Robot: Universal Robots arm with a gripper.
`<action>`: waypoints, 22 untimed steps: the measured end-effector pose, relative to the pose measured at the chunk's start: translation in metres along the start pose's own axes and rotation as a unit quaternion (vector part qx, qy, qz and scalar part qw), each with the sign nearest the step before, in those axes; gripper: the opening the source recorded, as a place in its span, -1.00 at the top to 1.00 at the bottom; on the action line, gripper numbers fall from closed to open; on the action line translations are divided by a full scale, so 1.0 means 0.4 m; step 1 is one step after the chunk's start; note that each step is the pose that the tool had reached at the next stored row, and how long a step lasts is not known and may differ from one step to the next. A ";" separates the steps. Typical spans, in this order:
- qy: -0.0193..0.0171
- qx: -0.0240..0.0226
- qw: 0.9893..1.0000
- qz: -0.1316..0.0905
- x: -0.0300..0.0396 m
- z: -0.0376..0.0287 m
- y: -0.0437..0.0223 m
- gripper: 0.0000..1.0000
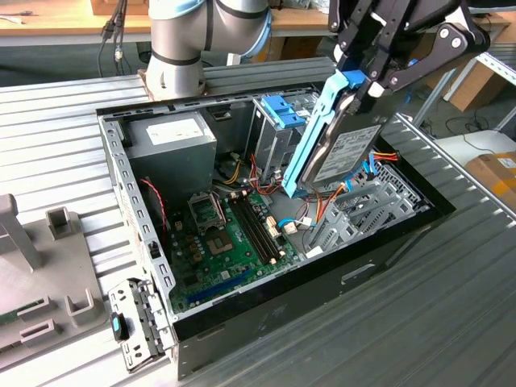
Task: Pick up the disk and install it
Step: 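Pick up the disk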
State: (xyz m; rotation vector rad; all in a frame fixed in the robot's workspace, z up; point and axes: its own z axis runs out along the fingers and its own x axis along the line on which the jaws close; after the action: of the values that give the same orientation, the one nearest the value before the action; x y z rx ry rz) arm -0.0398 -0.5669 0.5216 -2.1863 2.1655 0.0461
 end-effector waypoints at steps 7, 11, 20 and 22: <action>0.000 0.000 1.000 0.000 0.019 0.000 -0.056 0.26; 0.000 0.000 1.000 0.000 0.022 0.001 -0.085 0.26; 0.000 0.000 1.000 0.001 0.025 0.002 -0.147 0.26; 0.000 0.000 1.000 0.000 0.026 0.002 -0.155 0.26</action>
State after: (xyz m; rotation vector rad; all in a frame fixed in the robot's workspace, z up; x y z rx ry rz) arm 0.0224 -0.5766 0.5216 -2.1857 2.1670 0.0471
